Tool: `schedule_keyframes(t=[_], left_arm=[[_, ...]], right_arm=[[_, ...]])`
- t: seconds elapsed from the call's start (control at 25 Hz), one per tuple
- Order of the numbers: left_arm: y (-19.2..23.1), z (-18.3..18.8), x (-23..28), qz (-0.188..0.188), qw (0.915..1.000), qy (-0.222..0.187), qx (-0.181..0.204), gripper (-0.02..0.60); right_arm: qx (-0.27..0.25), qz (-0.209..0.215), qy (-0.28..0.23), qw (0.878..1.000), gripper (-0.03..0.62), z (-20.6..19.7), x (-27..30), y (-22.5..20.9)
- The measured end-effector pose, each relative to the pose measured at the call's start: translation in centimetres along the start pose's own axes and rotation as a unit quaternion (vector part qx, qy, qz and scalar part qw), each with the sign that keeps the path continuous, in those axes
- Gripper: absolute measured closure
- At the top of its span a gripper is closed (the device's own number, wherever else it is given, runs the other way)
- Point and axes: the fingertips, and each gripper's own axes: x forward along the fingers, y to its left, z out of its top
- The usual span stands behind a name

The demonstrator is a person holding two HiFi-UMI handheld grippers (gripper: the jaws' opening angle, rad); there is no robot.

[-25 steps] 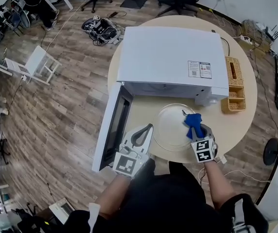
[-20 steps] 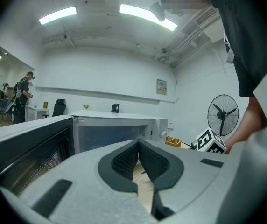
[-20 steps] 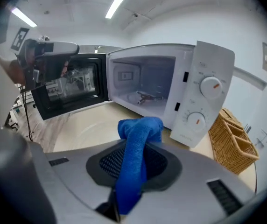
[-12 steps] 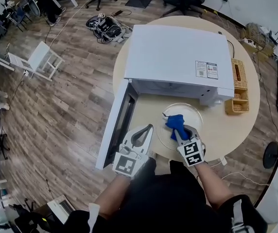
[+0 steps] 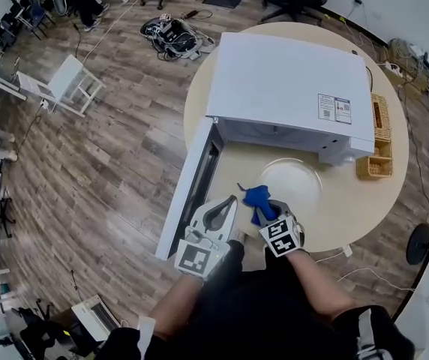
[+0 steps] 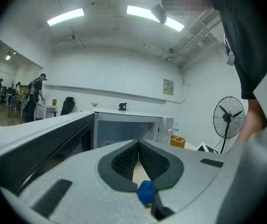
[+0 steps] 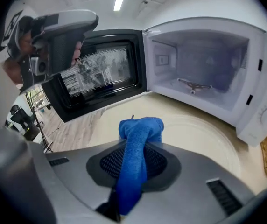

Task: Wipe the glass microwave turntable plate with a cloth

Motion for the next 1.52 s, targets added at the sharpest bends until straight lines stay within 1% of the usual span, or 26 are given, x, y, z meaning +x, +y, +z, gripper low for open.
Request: schedule_keyframes(t=[0.16,0.32,0.4,0.52,0.64,0.76,0.84,0.92,1.04,1.24,1.32,1.44,1.52], left_arm=[[0.1,0.0,-0.1,-0.002,1.0000,-0.003,-0.005,0.575],[0.3,-0.8,-0.5,-0.001,0.9999,0.006,-0.015,0.575],[0.1,-1.2,-0.5,-0.005,0.9997,0.011,-0.021,0.575],[-0.6,-1.4,0.1,-0.014,0.9996,0.013,-0.021,0.575],[-1.1,-1.4,0.5,-0.024,0.9996,0.006,-0.013,0.575],[-1.8,-1.0,0.9,-0.032,0.9993,0.007,-0.017,0.575],[-2.0,-0.9,0.9,-0.036,0.9992,0.008,-0.013,0.575],[-2.0,-0.9,0.8,-0.038,0.9992,0.008,-0.006,0.575],[-2.4,-1.1,0.9,-0.038,0.9991,0.014,-0.006,0.575],[-3.3,-1.6,1.7,-0.050,0.9987,0.009,0.001,0.575],[-3.8,-1.1,2.0,-0.052,0.9986,0.010,0.004,0.575],[-4.4,-0.3,2.6,-0.056,0.9984,0.008,0.006,0.575],[-4.7,-0.1,2.9,-0.062,0.9979,0.001,0.017,0.575]], right_arm=[[-0.030,-0.008,0.022,0.999,0.530,-0.4,0.6,0.3],[-0.105,-0.026,0.029,0.994,0.530,-0.5,0.8,0.7],[-0.119,-0.031,0.034,0.992,0.530,-0.8,0.7,0.7],[-0.105,-0.034,0.041,0.993,0.530,-1.3,0.5,0.4],[-0.095,-0.035,0.045,0.994,0.530,-1.9,0.0,0.1],[-0.070,-0.029,0.045,0.996,0.528,-2.6,-0.7,-0.5],[-0.058,-0.033,0.047,0.997,0.527,-3.1,-1.4,-1.1],[-0.051,-0.041,0.050,0.997,0.526,-3.7,-2.1,-1.8],[-0.046,-0.054,0.052,0.996,0.525,-4.7,-3.1,-2.9],[-0.028,-0.083,0.055,0.995,0.523,-6.6,-4.6,-5.2],[-0.024,-0.090,0.053,0.994,0.523,-7.1,-5.2,-5.6],[-0.031,-0.107,0.055,0.992,0.523,-7.8,-6.2,-6.8],[-0.027,-0.120,0.058,0.991,0.523,-8.4,-6.8,-7.8]])
